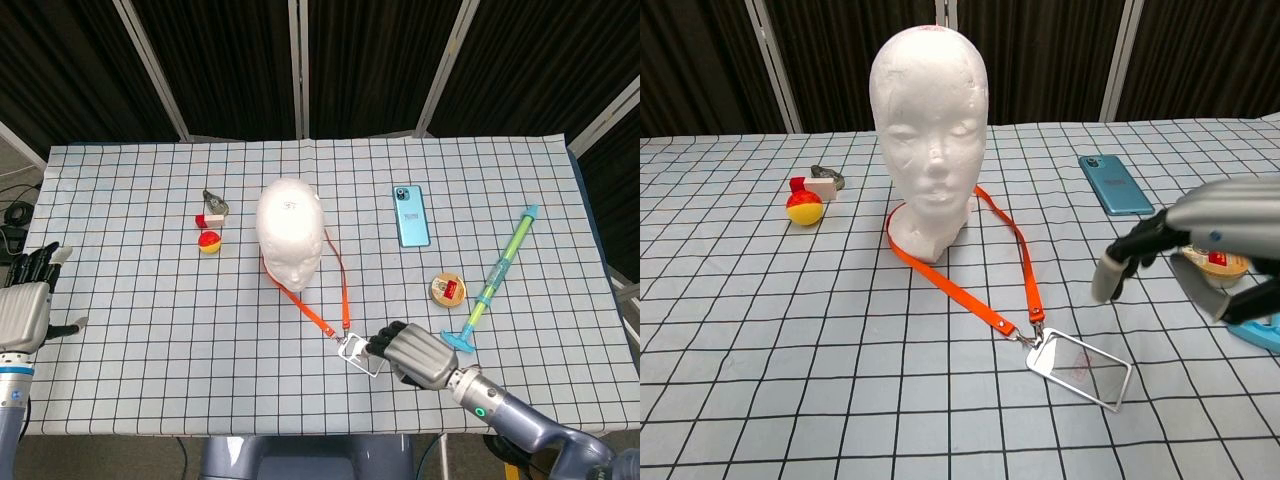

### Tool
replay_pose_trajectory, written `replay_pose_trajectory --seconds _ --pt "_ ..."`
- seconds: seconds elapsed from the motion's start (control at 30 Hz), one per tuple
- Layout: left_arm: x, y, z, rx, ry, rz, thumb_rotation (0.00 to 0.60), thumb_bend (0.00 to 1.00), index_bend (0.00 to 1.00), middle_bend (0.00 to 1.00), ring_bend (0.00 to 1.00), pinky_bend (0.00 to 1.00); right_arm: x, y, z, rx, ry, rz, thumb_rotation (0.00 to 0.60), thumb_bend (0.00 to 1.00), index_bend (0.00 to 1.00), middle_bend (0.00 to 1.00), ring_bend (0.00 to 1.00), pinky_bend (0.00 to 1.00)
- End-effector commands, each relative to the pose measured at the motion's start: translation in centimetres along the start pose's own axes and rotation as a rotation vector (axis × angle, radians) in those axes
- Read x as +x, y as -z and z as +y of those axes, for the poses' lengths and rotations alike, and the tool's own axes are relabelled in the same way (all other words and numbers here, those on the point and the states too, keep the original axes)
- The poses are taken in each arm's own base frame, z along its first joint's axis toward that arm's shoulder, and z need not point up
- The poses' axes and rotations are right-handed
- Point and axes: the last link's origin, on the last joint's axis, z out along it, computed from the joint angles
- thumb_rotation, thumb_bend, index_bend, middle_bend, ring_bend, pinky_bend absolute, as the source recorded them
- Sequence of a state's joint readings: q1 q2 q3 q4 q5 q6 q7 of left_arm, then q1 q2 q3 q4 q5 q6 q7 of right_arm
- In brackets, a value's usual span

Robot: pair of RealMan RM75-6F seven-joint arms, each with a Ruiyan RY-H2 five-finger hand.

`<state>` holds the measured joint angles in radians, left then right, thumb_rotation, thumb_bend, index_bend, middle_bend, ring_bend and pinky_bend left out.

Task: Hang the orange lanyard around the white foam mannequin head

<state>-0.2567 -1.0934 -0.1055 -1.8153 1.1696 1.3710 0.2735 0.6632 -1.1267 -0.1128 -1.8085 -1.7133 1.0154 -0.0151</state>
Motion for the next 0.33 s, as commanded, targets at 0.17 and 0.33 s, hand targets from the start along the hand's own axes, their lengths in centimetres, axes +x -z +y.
replay_pose_trajectory --seconds 0.17,0.33 --pt "0.1 1.9 -0.8 -0.041 0.023 0.023 0.6 0.01 0.0 0.0 0.0 0.0 1.5 9.6 5.0 -0.312 0.049 0.352 0.6 0.01 0.1 0.01 0.0 0.0" --pt "0.1 3.0 -1.4 -0.056 0.029 0.03 0.6 0.01 0.0 0.0 0.0 0.0 0.7 13.3 6.7 -0.447 0.082 0.46 0.6 0.0 0.0 0.0 0.0 0.0"
